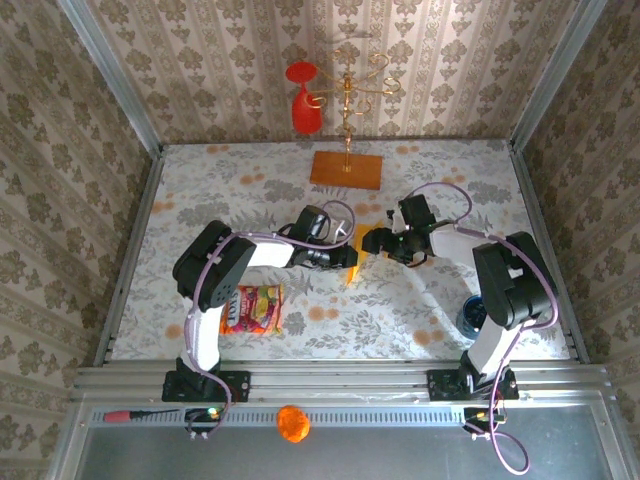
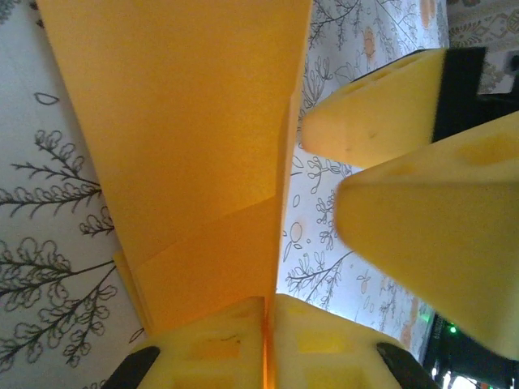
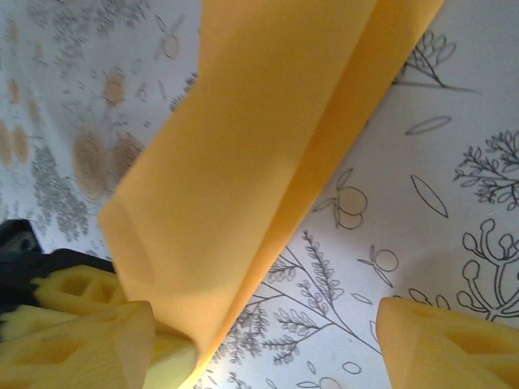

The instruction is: Fold a paper plane with a square sheet of paper (pick it up from the middle)

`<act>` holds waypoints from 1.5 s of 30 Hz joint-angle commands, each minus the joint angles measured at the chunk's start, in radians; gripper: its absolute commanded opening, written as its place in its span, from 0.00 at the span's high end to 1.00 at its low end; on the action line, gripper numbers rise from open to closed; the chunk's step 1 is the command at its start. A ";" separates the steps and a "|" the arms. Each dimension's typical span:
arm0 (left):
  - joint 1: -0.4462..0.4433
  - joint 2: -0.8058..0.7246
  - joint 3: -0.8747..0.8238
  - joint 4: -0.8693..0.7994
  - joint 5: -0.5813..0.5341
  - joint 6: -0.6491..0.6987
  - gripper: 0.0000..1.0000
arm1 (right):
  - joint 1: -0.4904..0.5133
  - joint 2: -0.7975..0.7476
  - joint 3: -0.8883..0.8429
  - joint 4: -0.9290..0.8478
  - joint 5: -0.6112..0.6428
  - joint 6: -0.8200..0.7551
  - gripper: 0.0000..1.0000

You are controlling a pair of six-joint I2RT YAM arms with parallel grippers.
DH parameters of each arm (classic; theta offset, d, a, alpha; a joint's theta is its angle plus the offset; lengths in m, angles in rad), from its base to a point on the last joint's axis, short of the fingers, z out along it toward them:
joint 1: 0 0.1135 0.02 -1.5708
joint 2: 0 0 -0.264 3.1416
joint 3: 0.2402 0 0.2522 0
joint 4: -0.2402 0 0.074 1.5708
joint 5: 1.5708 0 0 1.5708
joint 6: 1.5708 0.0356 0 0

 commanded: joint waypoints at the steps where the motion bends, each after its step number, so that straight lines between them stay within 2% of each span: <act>1: 0.008 0.021 0.027 -0.020 0.045 0.017 0.89 | -0.004 0.031 0.038 -0.050 -0.026 -0.055 0.27; 9: 0.014 0.038 0.040 -0.025 0.094 -0.001 0.89 | -0.016 0.056 0.043 -0.015 -0.076 -0.057 0.27; 17: 0.017 0.055 0.043 -0.018 0.108 -0.010 0.89 | -0.022 0.075 0.029 0.015 -0.068 -0.030 0.25; 32: 0.019 0.040 0.036 -0.012 0.112 -0.009 0.84 | 0.015 0.155 0.100 -0.145 0.177 0.029 0.27; 38: 0.018 0.008 0.014 -0.008 0.103 -0.006 0.73 | 0.035 0.197 0.138 -0.214 0.245 0.058 0.29; 45: 0.021 -0.070 -0.040 -0.045 0.041 0.017 0.68 | 0.037 0.207 0.147 -0.227 0.261 0.070 0.30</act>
